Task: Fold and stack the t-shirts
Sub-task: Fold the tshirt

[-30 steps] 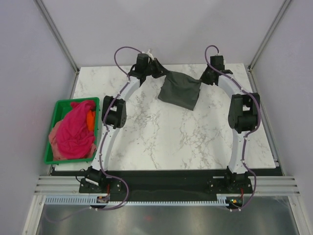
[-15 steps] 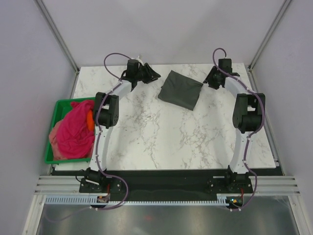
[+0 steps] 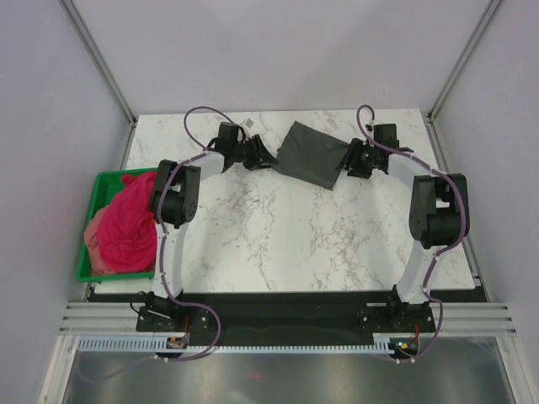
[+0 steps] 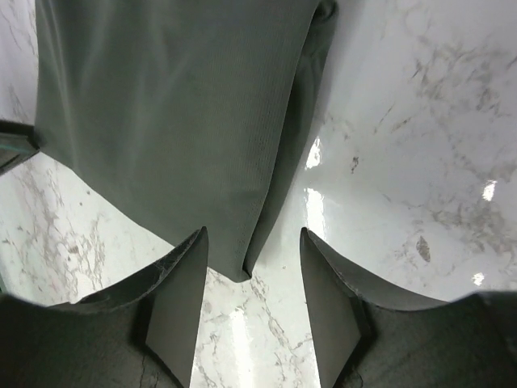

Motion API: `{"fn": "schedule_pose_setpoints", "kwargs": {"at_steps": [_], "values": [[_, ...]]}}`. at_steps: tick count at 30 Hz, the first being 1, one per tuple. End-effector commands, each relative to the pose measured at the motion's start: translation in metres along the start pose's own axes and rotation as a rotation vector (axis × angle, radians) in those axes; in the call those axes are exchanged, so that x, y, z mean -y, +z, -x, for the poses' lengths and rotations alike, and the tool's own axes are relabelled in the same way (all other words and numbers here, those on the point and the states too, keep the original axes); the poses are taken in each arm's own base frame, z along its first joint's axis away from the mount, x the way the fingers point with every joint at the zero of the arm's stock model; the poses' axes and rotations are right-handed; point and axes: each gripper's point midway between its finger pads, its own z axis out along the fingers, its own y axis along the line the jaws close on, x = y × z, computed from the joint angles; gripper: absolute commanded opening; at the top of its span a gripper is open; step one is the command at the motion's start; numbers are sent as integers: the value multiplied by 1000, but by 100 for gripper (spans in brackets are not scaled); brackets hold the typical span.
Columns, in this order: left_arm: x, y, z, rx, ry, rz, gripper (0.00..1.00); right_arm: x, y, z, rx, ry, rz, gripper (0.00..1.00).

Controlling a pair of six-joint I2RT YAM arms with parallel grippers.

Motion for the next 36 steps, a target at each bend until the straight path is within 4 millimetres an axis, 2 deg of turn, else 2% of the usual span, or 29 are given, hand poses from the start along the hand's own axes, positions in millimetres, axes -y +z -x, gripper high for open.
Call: {"fn": "schedule_pose_setpoints", "kwargs": {"at_steps": [1, 8, 11, 12, 14, 15, 16, 17, 20, 21, 23, 24, 25, 26, 27, 28, 29, 30, 31, 33, 34, 35, 36], "values": [[4, 9, -9, -32, 97, -49, 48, -8, 7, -12, -16, -65, 83, 57], [-1, 24, -12, -64, 94, -81, 48, -11, 26, -31, -40, -64, 169, 54], [-6, 26, -16, -80, 72, -63, 28, -8, 36, -36, -52, -60, 174, 52], [-11, 23, -21, -99, 51, -40, 12, -7, 39, -39, -59, -59, 176, 49], [-7, 17, -23, -98, 50, -32, 2, -2, 42, -42, -69, -60, 161, 27], [-13, 14, -34, -114, 31, -13, 2, 0, 40, -42, -63, -70, 149, 17], [-17, 11, -35, -103, 24, 13, 2, 3, 34, -43, -50, -73, 125, 4], [-17, 7, -38, -103, 2, 28, 2, 5, 29, -45, -44, -76, 113, 0], [-16, -13, -52, -98, -77, 88, 2, 7, 12, -59, -42, -79, 101, 0], [-13, -25, -67, -116, -86, 97, 2, 7, 8, -64, -46, -78, 98, 0], [-8, -32, -82, -128, -122, 117, 2, 13, -2, -79, -50, -77, 81, 0], [-12, -38, -100, -157, -143, 134, 2, 14, -6, -84, -51, -76, 77, 0], [-9, -49, -112, -165, -157, 143, 6, 18, -13, -94, -54, -72, 65, 4], [-3, -52, -107, -154, -154, 135, 9, 18, -17, -98, -54, -67, 61, 6], [-8, -59, -122, -175, -184, 153, 13, 19, -20, -101, -55, -65, 60, 8], [-2, -65, -123, -170, -190, 145, 20, 18, -27, -104, -48, -65, 61, 15], [-1, -70, -127, -173, -209, 146, 34, 18, -31, -108, -53, -62, 60, 19], [-3, -76, -136, -189, -229, 156, 39, 19, -34, -108, -50, -61, 52, 22], [1, -79, -137, -195, -236, 148, 42, 17, -39, -104, -37, -63, 45, 32], [15, -88, -128, -176, -230, 130, 45, 20, -45, -103, -41, -52, 7, 38], [20, -89, -122, -162, -219, 124, 46, 16, -50, -95, -20, -56, 6, 45], [27, -91, -113, -145, -202, 116, 48, 14, -51, -92, -13, -52, 4, 49], [37, -90, -96, -115, -178, 96, 48, 12, -53, -86, 4, -45, 5, 51]]}}
